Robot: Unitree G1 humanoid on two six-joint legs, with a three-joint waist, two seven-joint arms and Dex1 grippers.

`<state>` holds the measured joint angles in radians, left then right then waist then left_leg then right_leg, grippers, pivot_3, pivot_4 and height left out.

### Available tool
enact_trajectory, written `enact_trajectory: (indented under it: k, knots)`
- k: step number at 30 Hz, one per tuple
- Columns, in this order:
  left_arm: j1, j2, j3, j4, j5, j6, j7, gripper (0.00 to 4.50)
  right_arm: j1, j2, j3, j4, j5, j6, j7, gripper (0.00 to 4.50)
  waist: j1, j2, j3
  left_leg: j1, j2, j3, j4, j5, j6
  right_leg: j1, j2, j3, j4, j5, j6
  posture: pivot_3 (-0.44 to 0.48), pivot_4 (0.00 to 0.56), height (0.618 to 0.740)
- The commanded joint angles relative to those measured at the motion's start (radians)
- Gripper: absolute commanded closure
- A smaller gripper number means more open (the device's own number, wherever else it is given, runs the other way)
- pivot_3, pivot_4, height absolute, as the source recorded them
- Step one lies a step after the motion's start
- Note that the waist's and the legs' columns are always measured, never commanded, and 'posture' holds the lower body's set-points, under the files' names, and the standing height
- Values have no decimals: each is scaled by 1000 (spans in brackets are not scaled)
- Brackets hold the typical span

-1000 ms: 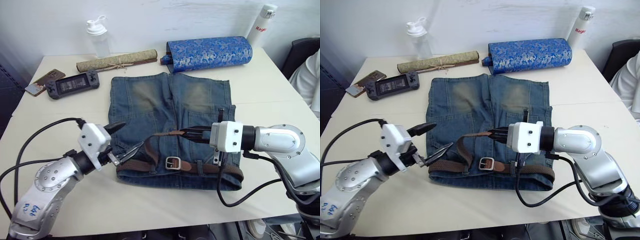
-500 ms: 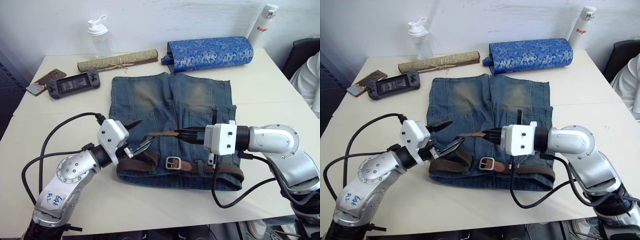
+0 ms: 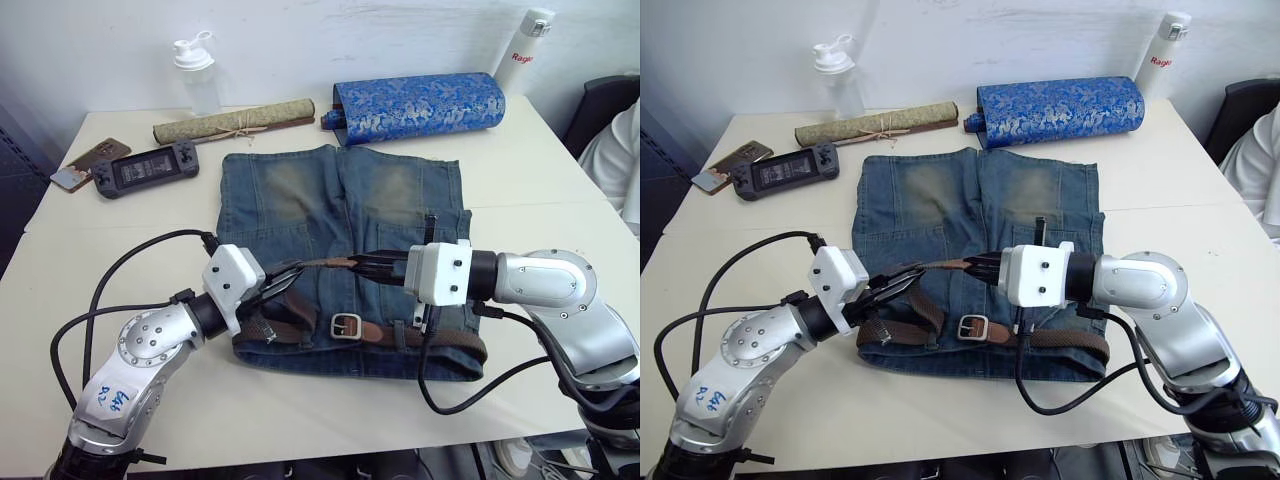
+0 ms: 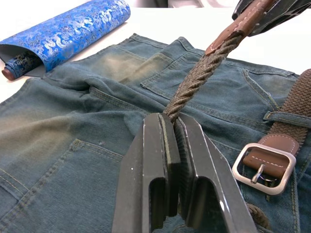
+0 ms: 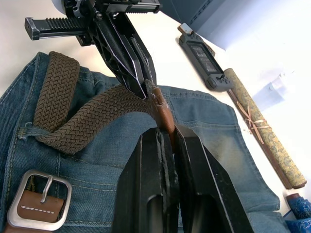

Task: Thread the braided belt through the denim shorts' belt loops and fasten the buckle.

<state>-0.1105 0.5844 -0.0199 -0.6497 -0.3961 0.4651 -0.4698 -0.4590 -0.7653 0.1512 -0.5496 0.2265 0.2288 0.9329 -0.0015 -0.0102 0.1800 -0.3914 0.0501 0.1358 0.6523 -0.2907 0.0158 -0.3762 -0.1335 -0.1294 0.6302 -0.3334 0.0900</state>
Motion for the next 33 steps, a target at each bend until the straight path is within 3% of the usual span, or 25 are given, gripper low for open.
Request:
enact_trajectory:
  k: [1,3,4,7,12,17,21,26,33]
  knots:
    - [7,3,9,-57,-5,-14,-23,4467,-13,15,-13,-31,12,40,-21,4500,0,0,0,0,0,0,0,0,0,0,0,0,0,0,0,0,150,717]
    - [10,-3,11,-57,-2,-9,-15,4467,-24,33,-22,-24,2,46,-52,4500,0,0,0,0,0,0,0,0,0,0,0,0,0,0,0,0,150,717]
    - [12,-5,11,-58,-3,-7,-12,4500,-27,41,-28,-26,12,68,-61,3865,0,0,0,0,0,0,0,0,0,0,0,0,0,0,0,0,150,717]
    - [18,-9,11,-58,4,-6,-7,4500,-23,61,-52,-51,62,164,-97,2917,0,0,0,0,0,0,0,0,0,0,0,0,0,0,0,0,150,717]
    - [64,-8,19,-36,20,1,-4,4500,43,38,-132,-121,150,321,-129,651,0,0,0,0,0,0,0,0,0,0,0,0,0,0,0,0,150,717]
    - [113,-66,71,-11,-32,50,47,4500,269,-3,-168,-263,186,348,-131,651,7,-1,0,-1,0,-1,-1,-1,1,0,-1,0,-2,0,0,0,150,717]
    - [93,-87,104,5,-60,94,55,4500,445,-12,-46,-299,64,271,-162,651,6,-1,0,-1,0,-1,-1,-1,1,0,-1,-1,-1,0,0,0,150,717]
    - [45,-74,132,10,-95,146,49,4500,519,-7,71,-212,-155,130,-239,651,4,-1,0,0,0,-1,-1,-1,0,0,0,0,0,0,0,0,150,717]
    - [0,-60,147,26,-114,189,40,4500,537,62,131,-128,-317,61,-343,651,3,-1,0,0,0,-1,-1,0,-1,0,1,0,-1,0,0,0,150,717]
